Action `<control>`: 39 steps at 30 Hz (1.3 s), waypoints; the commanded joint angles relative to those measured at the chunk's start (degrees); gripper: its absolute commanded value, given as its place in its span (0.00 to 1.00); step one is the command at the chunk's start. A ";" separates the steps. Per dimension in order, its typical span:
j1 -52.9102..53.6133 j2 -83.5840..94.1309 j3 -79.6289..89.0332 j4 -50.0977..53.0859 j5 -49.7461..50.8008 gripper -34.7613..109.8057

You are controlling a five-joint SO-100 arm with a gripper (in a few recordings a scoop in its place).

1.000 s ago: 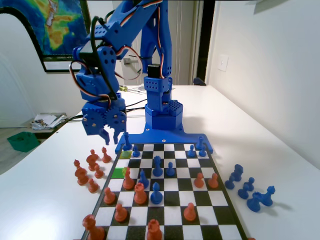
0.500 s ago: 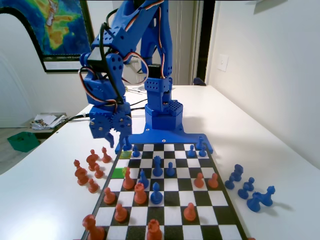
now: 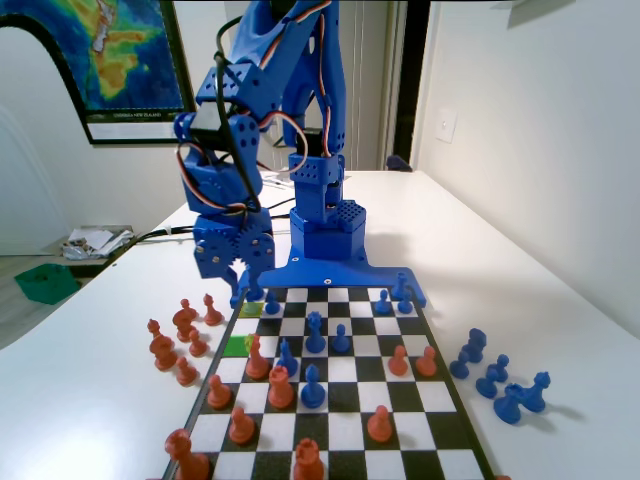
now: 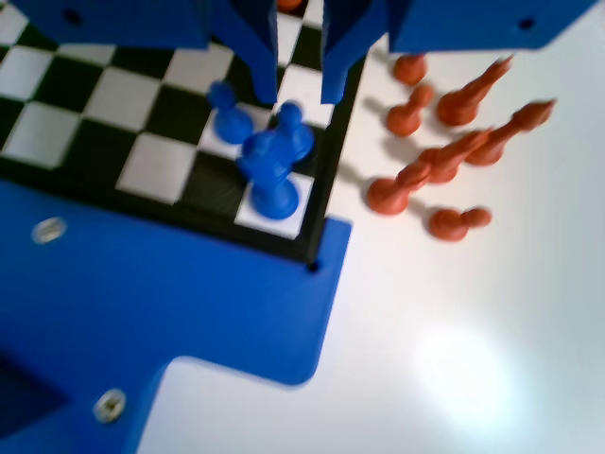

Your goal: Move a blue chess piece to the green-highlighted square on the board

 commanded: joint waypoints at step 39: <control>-0.97 -0.26 5.27 -10.46 0.62 0.32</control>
